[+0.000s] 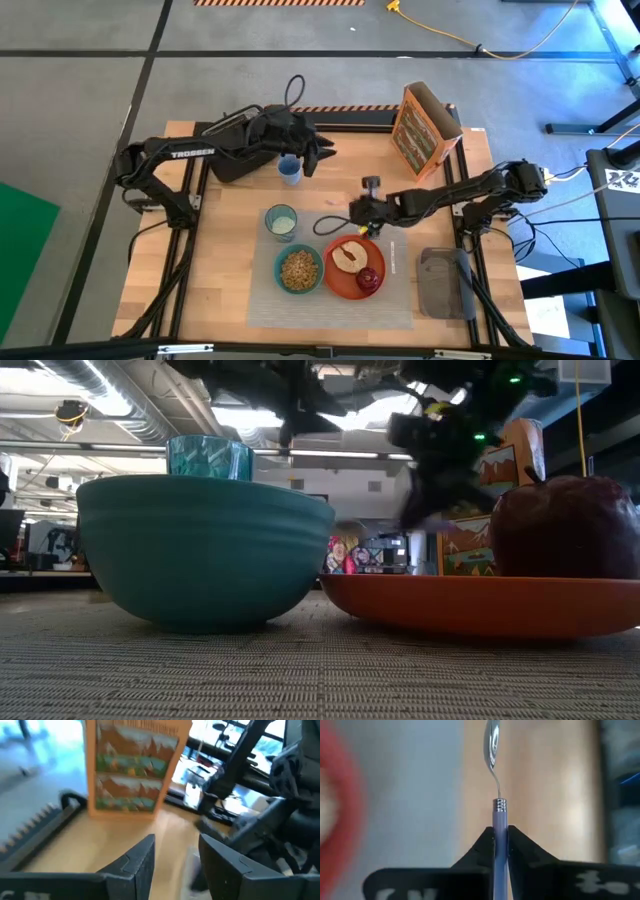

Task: Arrange a breakfast setting
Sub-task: Put the purple spoon on the top right of the table mat, then adjust the blue cup

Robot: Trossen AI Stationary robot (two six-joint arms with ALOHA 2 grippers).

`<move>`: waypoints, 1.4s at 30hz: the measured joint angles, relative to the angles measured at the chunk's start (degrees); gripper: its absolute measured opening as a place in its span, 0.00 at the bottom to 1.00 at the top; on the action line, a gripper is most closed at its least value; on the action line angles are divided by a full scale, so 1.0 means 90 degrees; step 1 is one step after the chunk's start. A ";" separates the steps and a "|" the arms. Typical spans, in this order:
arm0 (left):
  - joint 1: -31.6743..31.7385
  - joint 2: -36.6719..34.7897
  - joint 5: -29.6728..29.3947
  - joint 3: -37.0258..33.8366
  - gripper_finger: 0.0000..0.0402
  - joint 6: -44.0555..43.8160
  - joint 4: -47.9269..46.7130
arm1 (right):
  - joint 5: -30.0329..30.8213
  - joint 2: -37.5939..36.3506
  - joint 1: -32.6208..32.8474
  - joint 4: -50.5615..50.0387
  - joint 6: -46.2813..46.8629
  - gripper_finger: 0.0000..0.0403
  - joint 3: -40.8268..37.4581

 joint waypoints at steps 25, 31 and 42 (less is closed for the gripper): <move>-0.0249 -0.0349 -0.1385 -0.0131 0.36 0.1239 -0.0329 | -0.0103 0.0222 0.1773 -0.1196 0.7497 0.04 -0.0959; -0.0249 -0.0349 -0.1385 -0.0131 0.36 0.1242 -0.0329 | 0.0408 0.0268 0.2231 -0.1142 0.7651 0.07 -0.0957; -0.0271 -0.0390 -0.1497 -0.0138 0.36 0.1208 -0.0688 | 0.0617 0.0416 0.2213 -0.1098 0.7475 0.44 -0.1037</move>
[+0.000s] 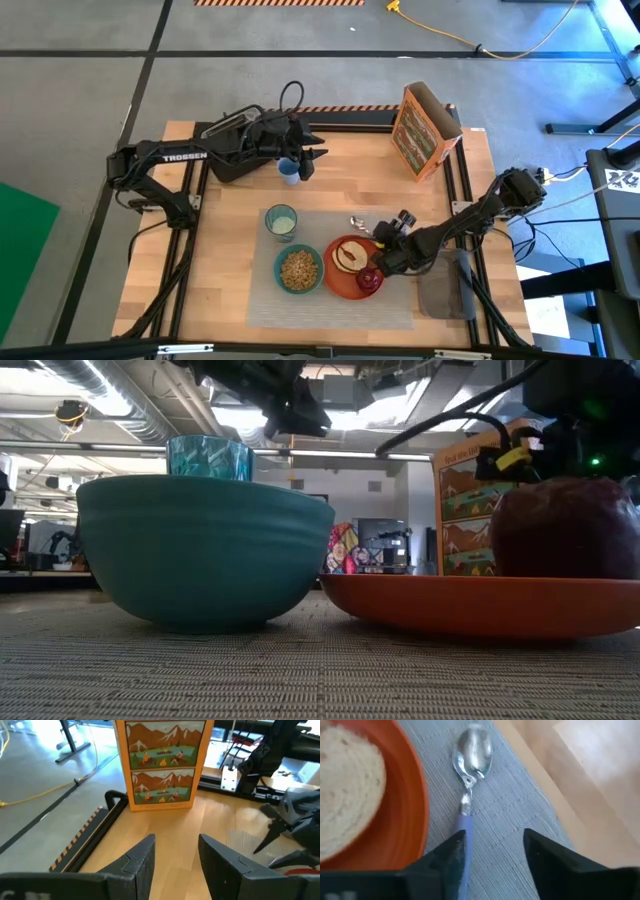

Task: Arrange a breakfast setting
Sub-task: Adjust the blue cup

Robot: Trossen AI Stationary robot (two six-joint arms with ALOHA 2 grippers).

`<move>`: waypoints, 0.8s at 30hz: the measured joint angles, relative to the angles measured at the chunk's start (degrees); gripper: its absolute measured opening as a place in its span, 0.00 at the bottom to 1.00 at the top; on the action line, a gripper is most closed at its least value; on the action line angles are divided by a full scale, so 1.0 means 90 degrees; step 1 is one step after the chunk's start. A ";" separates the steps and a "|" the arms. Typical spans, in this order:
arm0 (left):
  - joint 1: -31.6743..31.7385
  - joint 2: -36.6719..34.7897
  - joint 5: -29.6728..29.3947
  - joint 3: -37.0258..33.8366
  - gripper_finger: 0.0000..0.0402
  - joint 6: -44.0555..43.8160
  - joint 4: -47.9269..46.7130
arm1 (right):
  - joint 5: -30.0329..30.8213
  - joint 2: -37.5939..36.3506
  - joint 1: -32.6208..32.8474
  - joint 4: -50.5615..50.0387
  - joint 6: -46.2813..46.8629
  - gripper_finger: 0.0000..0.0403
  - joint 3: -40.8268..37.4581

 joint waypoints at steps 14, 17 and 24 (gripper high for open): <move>0.0680 0.0090 -0.0495 -0.0012 0.36 0.0020 -0.2592 | 0.1188 -0.1598 -0.0373 -0.0921 -0.0043 0.53 -0.0371; 0.1162 0.0073 -0.0406 -0.0002 0.36 0.0029 -0.2597 | 0.1088 -0.2173 -0.0654 -0.0703 -0.0271 0.52 -0.0841; 0.1811 0.0633 0.1260 0.0007 0.36 0.0237 -0.2691 | 0.0678 -0.3250 -0.1022 0.0532 -0.0866 0.52 -0.1760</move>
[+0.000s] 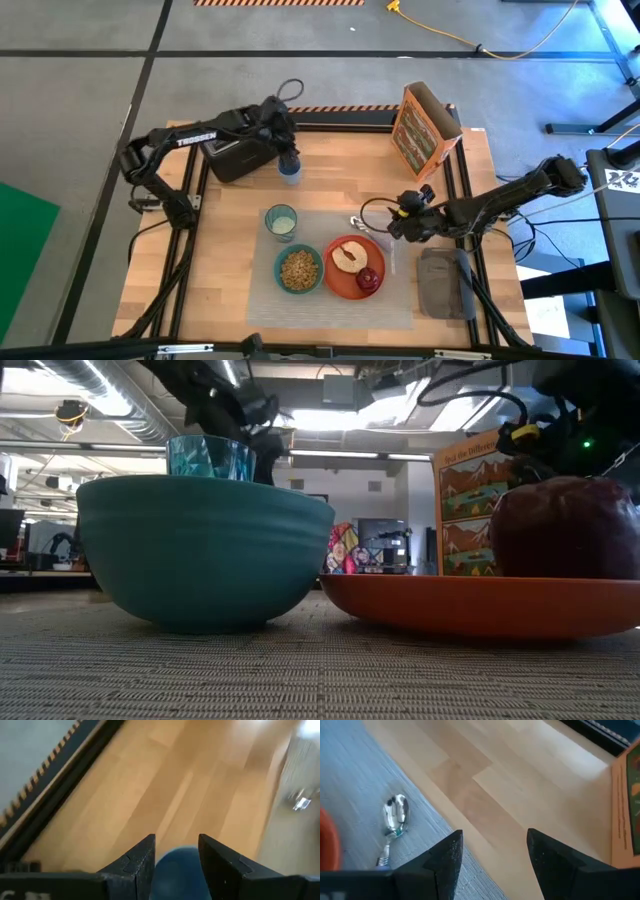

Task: Arrange a breakfast setting
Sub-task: Adjust the blue cup

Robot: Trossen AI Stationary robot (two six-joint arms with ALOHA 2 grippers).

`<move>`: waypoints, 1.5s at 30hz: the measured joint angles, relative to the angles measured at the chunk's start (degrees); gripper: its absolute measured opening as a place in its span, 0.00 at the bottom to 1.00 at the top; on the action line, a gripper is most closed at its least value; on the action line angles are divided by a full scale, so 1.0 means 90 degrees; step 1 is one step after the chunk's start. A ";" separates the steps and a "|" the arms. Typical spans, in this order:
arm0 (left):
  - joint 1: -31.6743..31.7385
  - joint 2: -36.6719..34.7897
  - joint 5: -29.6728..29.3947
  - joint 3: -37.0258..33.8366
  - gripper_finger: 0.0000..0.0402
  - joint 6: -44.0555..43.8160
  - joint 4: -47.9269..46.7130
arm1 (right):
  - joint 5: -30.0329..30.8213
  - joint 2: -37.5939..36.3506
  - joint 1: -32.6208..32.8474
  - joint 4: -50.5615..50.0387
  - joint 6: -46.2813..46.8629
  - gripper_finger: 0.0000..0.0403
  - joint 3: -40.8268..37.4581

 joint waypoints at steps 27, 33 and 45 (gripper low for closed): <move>-0.0822 0.0520 -0.1711 -0.0032 0.36 0.2624 -0.0812 | 0.0224 -0.0242 0.0017 0.0259 -0.0374 0.52 -0.0120; -0.0895 0.0554 -0.1894 -0.0029 0.36 0.2724 -0.0698 | 0.0221 -0.0242 0.0017 0.0293 -0.0476 0.52 -0.0120; -0.0943 0.0681 -0.1733 -0.0015 0.36 0.2789 0.0328 | 0.0121 -0.0237 0.0019 0.0585 -0.0658 0.52 -0.0117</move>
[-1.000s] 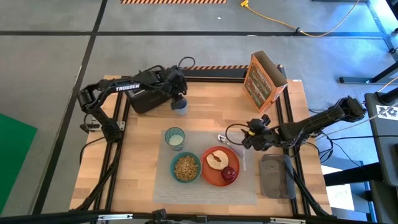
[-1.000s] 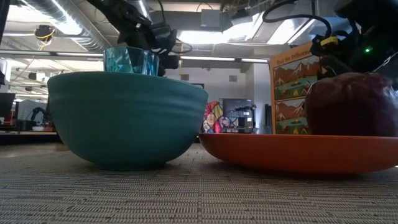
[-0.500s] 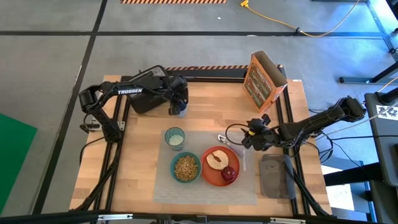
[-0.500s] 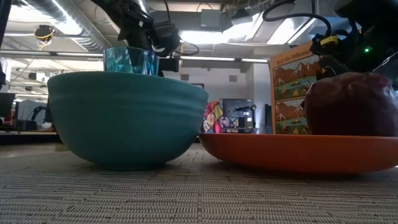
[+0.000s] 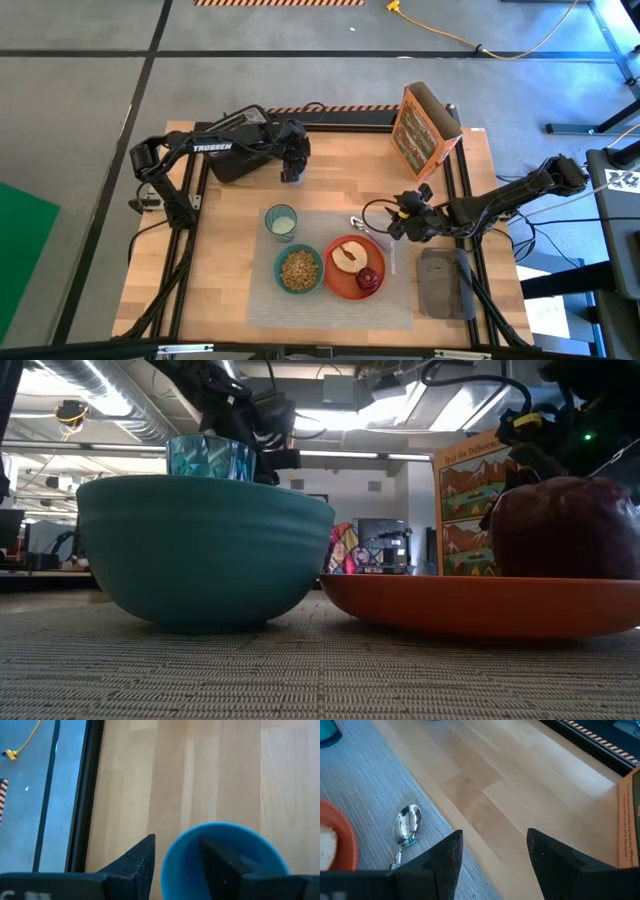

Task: Arrange a breakfast setting
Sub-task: Adjust the blue cup, then return to Home Position

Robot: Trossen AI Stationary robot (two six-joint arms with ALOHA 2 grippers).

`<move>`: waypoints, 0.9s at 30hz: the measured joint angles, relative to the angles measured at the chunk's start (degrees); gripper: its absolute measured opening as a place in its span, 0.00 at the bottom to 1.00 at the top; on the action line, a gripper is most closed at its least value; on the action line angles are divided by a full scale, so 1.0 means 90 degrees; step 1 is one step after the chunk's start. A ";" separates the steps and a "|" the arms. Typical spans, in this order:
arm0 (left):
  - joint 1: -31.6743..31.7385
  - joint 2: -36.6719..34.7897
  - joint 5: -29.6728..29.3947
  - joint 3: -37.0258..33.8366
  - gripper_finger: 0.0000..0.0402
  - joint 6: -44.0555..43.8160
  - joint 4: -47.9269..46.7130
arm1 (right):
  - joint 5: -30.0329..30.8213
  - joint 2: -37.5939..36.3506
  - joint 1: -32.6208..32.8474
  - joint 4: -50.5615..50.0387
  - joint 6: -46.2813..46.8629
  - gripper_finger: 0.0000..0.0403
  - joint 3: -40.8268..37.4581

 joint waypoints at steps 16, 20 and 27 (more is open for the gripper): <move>-0.0451 -0.1449 0.0272 0.0095 0.36 -0.0729 0.0380 | -0.0493 -0.1224 -0.0563 0.1621 -0.3215 0.52 0.0636; -0.0646 -0.2230 0.1215 -0.0136 0.36 -0.1243 0.1153 | -0.2748 -0.1744 -0.1162 0.3190 -0.4143 0.52 0.0264; -0.1668 -0.3796 0.1226 -0.2853 0.36 -0.1875 0.4606 | -0.4906 -0.1865 -0.2304 0.5096 -0.3968 0.52 -0.0931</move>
